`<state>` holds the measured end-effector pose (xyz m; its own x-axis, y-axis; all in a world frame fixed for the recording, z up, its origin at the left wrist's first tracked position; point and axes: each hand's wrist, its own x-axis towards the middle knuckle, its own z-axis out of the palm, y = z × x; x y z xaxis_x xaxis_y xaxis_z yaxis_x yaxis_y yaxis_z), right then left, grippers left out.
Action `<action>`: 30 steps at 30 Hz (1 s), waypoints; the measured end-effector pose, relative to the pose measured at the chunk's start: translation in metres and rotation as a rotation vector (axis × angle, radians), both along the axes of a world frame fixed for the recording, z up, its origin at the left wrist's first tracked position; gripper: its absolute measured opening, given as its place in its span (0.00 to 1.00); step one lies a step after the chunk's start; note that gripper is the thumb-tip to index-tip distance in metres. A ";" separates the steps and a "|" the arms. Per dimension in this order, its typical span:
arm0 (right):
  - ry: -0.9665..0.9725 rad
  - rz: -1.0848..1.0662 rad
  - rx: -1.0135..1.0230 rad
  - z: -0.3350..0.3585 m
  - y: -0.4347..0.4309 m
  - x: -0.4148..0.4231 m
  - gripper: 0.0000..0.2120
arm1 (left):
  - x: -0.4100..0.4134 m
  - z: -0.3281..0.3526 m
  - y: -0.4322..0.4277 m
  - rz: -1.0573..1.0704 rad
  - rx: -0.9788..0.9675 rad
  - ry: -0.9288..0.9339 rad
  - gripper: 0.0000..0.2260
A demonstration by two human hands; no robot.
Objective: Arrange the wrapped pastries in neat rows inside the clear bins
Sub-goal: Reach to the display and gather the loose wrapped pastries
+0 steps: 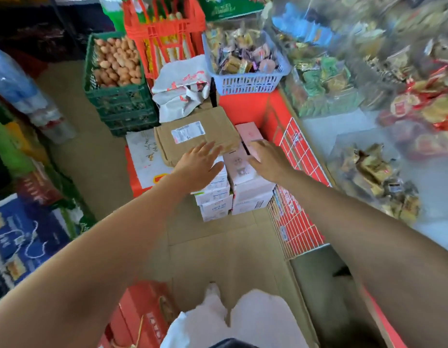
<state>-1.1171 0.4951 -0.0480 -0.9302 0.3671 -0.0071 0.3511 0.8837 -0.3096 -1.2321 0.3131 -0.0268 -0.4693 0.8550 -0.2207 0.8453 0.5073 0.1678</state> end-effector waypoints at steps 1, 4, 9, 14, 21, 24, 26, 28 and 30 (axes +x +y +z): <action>0.001 -0.034 0.008 0.001 0.012 0.000 0.19 | -0.006 0.002 0.016 -0.034 0.015 0.007 0.25; 0.023 -0.141 0.036 0.009 0.049 0.007 0.20 | -0.013 0.007 0.066 -0.149 0.037 0.002 0.25; 0.056 -0.363 0.059 0.019 0.120 0.040 0.19 | -0.008 0.011 0.161 -0.333 0.073 -0.012 0.24; 0.029 -0.575 0.065 0.015 0.192 0.098 0.21 | 0.020 0.010 0.256 -0.521 0.116 -0.032 0.24; -0.025 -0.839 -0.100 -0.014 0.246 0.168 0.17 | 0.068 -0.016 0.355 -0.758 0.083 -0.056 0.24; -0.067 -0.854 -0.223 -0.024 0.250 0.188 0.18 | 0.081 -0.029 0.382 -0.841 0.039 -0.069 0.24; -0.126 -0.842 -0.329 -0.033 0.250 0.197 0.24 | 0.086 -0.035 0.398 -0.906 -0.003 -0.067 0.25; -0.171 -0.820 -0.378 -0.045 0.255 0.203 0.27 | 0.089 -0.039 0.413 -0.970 -0.043 -0.064 0.26; -0.193 -0.813 -0.373 -0.056 0.259 0.205 0.29 | 0.090 -0.040 0.427 -1.037 -0.075 -0.047 0.27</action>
<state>-0.9122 0.7544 -0.1040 -0.3561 0.8515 -0.3850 0.8969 0.1957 -0.3966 -1.1423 0.7397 -0.0669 0.4991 0.8170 -0.2887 0.8656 -0.4545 0.2102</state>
